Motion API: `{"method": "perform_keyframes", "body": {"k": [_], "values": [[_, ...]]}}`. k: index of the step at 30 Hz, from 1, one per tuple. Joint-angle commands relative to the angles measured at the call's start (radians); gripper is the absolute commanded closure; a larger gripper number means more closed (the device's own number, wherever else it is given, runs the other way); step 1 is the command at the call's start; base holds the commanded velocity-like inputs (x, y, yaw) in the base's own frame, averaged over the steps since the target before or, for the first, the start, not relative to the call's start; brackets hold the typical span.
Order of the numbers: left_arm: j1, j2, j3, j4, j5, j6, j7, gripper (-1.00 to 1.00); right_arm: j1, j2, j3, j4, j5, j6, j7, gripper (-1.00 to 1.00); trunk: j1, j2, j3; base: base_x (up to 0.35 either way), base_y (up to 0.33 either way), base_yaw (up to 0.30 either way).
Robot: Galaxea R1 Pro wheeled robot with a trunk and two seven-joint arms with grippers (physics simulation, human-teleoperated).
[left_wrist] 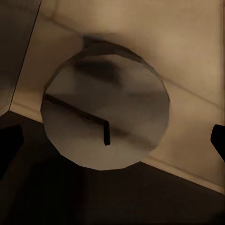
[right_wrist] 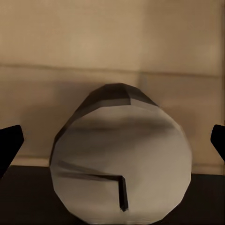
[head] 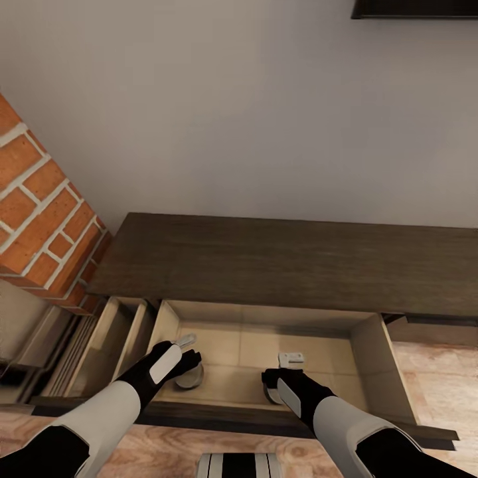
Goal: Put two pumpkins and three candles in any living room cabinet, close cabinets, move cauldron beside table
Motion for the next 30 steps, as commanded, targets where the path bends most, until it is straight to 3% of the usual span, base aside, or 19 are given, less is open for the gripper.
{"method": "perform_keyframes", "body": {"k": [1, 30], "values": [[0.000, 0.000, 0.000, 0.000, 0.000, 0.000, 0.000, -1.00, 0.000, 0.000, 0.000, 0.000, 0.000, 0.000, 0.000, -1.00, -0.004, 0.007, 0.003, 0.000, 0.000, 0.000], [0.000, 0.000, 0.000, 0.000, 0.000, 0.001, 0.000, -1.00, 0.000, 0.000, 0.000, -0.003, 0.000, 0.000, 0.000, -1.00, -0.115, 0.210, 0.094, 0.000, 0.000, 0.000]]}}
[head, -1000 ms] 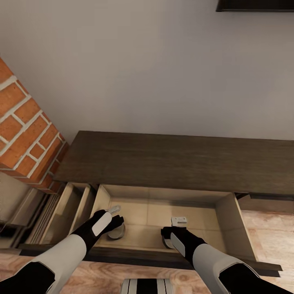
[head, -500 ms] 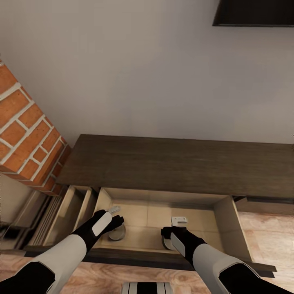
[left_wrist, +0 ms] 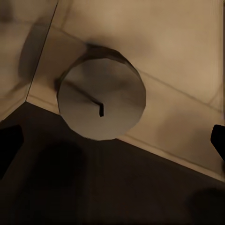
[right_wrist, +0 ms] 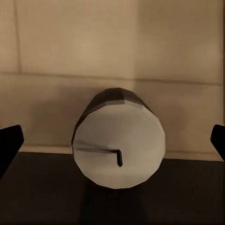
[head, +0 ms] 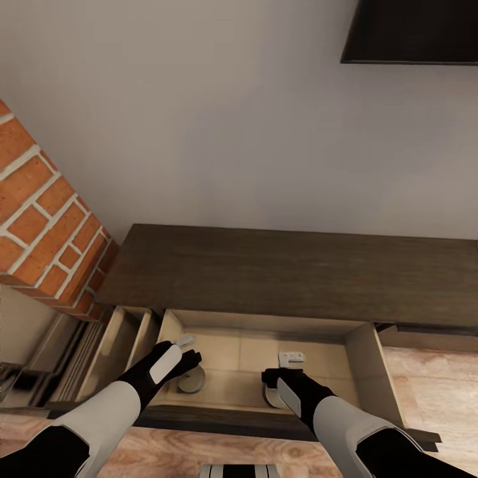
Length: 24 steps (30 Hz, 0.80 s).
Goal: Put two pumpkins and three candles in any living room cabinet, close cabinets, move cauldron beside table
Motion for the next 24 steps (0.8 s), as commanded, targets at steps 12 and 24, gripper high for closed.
{"method": "perform_keyframes", "body": {"k": [12, 24], "values": [[0.000, 0.000, 0.000, -0.001, 0.000, 0.000, 0.000, -1.00, 0.000, 0.000, 0.000, -0.002, 0.001, 0.000, 0.000, -1.00, -0.046, 0.084, 0.038, 0.000, 0.000, 0.000], [-0.004, -0.003, 0.001, -0.010, 0.000, 0.001, 0.001, -1.00, 0.000, 0.000, 0.000, -0.003, 0.003, 0.000, -0.001, -1.00, -0.092, 0.168, 0.075, 0.000, 0.000, 0.000]]}}
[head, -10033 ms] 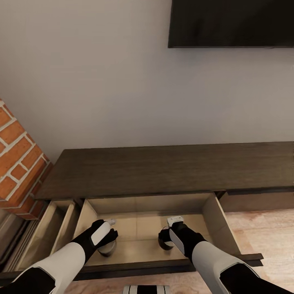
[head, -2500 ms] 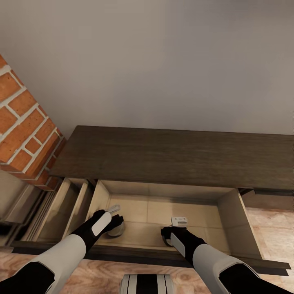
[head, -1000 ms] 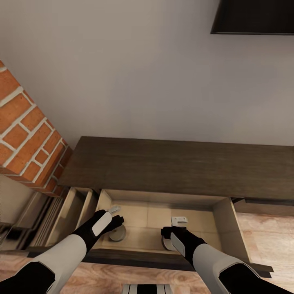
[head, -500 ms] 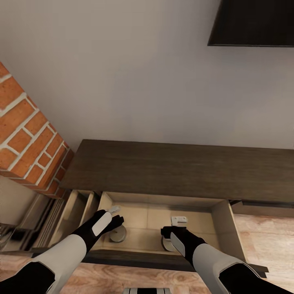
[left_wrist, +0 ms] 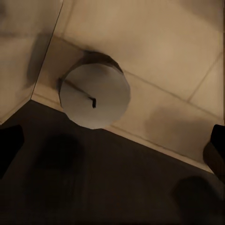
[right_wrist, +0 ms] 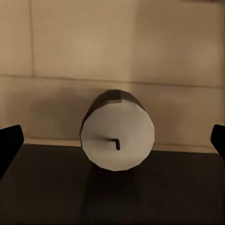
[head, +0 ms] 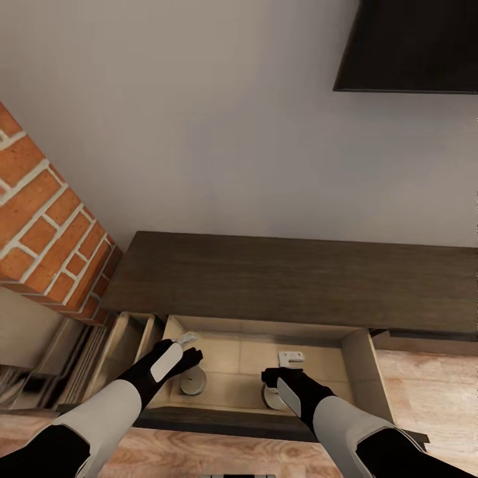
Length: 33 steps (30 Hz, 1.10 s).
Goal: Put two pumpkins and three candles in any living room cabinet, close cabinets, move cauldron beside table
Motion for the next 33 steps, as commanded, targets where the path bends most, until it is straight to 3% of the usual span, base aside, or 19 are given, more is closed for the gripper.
{"method": "perform_keyframes", "body": {"k": [1, 12, 16, 19, 23, 26, 28, 33], "values": [[0.000, 0.000, 0.000, 0.000, 0.000, 0.000, 0.000, -1.00, 0.000, 0.000, 0.000, 0.000, 0.000, 0.000, 0.000, -1.00, -0.004, 0.007, 0.003, -0.061, 0.000, 0.000], [0.000, 0.002, 0.000, -0.001, 0.001, 0.000, 0.000, -1.00, -0.001, 0.000, 0.000, -0.006, 0.003, 0.000, 0.002, -1.00, -0.046, 0.084, 0.038, -0.201, 0.000, 0.000], [0.000, 0.009, 0.002, -0.031, 0.002, -0.001, -0.001, -1.00, -0.001, 0.000, -0.002, -0.062, 0.003, 0.000, 0.015, -1.00, -0.061, 0.112, 0.050, -0.011, 0.000, 0.000], [0.001, 0.059, 0.002, -0.112, 0.009, 0.000, -0.003, -1.00, -0.001, -0.008, -0.004, -0.120, 0.000, 0.003, 0.110, -1.00, -0.073, 0.133, 0.060, -0.002, 0.000, 0.000], [0.010, 0.111, 0.001, -0.209, 0.014, 0.002, -0.004, -1.00, -0.002, -0.071, -0.007, -0.150, -0.002, 0.010, 0.309, -1.00, -0.088, 0.161, 0.072, -0.045, 0.000, 0.000], [0.013, 0.118, 0.000, -0.222, 0.014, 0.002, -0.005, -1.00, -0.002, -0.105, -0.008, -0.155, -0.002, 0.011, 0.430, -1.00, -0.100, 0.182, 0.082, -0.266, 0.000, 0.000], [0.013, 0.120, 0.000, -0.222, 0.014, 0.001, -0.006, -1.00, -0.002, -0.113, -0.007, -0.155, -0.002, 0.009, 0.468, -1.00, -0.107, 0.196, 0.088, -0.311, 0.000, 0.000], [0.013, 0.121, 0.000, -0.220, 0.014, 0.000, -0.006, -1.00, -0.002, -0.121, -0.008, -0.155, -0.002, 0.009, 0.481, -1.00, -0.127, 0.231, 0.103, -0.322, 0.000, 0.000]]}}
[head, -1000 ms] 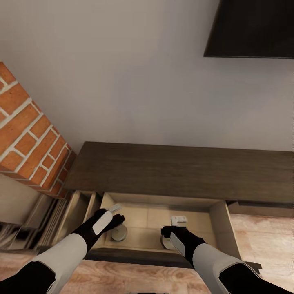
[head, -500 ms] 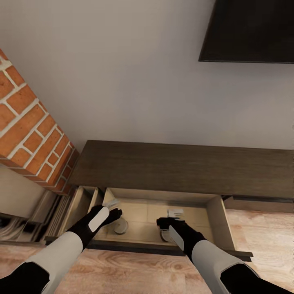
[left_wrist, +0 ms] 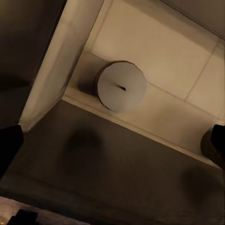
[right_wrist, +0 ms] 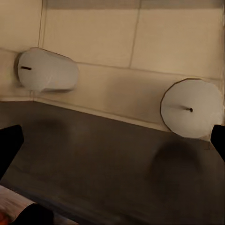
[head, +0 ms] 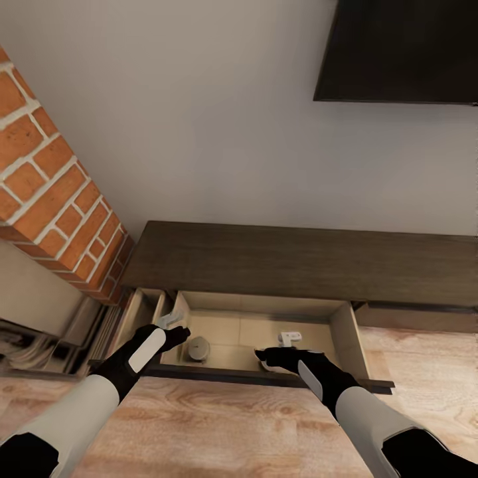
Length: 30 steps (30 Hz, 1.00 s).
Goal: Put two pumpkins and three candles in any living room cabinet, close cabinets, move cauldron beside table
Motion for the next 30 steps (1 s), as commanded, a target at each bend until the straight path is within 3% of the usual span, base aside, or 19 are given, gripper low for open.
{"method": "perform_keyframes", "body": {"k": [1, 4, 8, 11, 30], "values": [[0.000, 0.000, 0.000, 0.000, 0.000, 0.000, 0.000, -1.00, 0.000, -0.004, 0.000, 0.000, -0.001, 0.000, 0.002, -1.00, -0.004, 0.007, 0.003, -0.324, 0.000, 0.000], [0.001, 0.000, 0.000, -0.002, -0.001, -0.001, -0.001, -1.00, 0.000, -0.016, 0.000, -0.001, 0.000, 0.000, 0.033, -1.00, -0.015, 0.028, 0.013, -0.318, 0.000, 0.000], [0.003, 0.002, 0.000, -0.003, 0.000, -0.002, -0.003, -1.00, 0.000, -0.035, 0.000, 0.000, 0.000, 0.000, 0.141, -1.00, -0.031, 0.056, 0.025, -0.274, 0.000, 0.000], [0.003, 0.004, 0.000, -0.004, 0.000, -0.002, -0.003, -1.00, 0.000, -0.039, 0.001, 0.001, 0.001, 0.000, 0.176, -1.00, -0.042, 0.077, 0.035, -0.248, 0.000, 0.000], [0.005, -0.006, -0.007, 0.005, -0.004, -0.001, -0.002, -1.00, 0.001, -0.035, 0.006, 0.013, 0.007, -0.003, 0.187, -1.00, -0.050, 0.091, 0.041, -0.024, 0.000, 0.000]]}}
